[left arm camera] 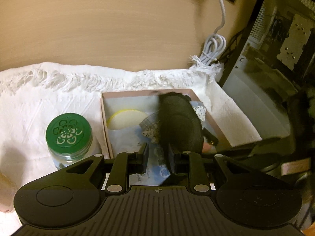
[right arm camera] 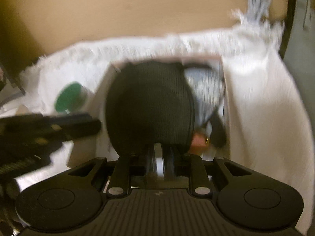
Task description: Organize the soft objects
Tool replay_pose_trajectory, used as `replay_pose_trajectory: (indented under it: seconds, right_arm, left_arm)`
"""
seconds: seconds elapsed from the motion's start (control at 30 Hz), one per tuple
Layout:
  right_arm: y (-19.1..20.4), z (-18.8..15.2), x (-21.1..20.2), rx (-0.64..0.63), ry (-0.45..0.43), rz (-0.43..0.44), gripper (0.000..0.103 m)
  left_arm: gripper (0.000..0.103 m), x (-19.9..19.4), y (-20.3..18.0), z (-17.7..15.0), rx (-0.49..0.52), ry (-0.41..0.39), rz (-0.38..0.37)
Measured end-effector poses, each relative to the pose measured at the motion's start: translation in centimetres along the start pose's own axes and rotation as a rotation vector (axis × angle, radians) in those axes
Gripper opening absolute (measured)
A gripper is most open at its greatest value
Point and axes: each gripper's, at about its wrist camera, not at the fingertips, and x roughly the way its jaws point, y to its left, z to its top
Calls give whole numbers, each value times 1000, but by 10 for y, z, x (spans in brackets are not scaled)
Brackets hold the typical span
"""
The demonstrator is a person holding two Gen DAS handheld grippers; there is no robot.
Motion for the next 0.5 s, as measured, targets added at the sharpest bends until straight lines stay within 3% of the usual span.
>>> replay_pose_trajectory:
  seconds: [0.17,0.23,0.3,0.4,0.5]
  right_arm:
    - [8,-1,-1,-7,-18,-30,22]
    - [14,-3,-5,-40,-37,-46,31]
    - [22,-8,-13,-98,-90,-57,55]
    - [31,-17,-31,-229,-183,-64,62]
    - [37,-33,-48,-327,-228,-36,68]
  left_arm:
    - [24,-14,6,-7,-11,-42,-2]
    - [24,-27,7,-14,-10,-85,21]
    - [24,-44,9,-25,-30,-124,92]
    - [24,-71,12,-50,-67,-164,197]
    - [24,-89,14,-85,-118,-149,301]
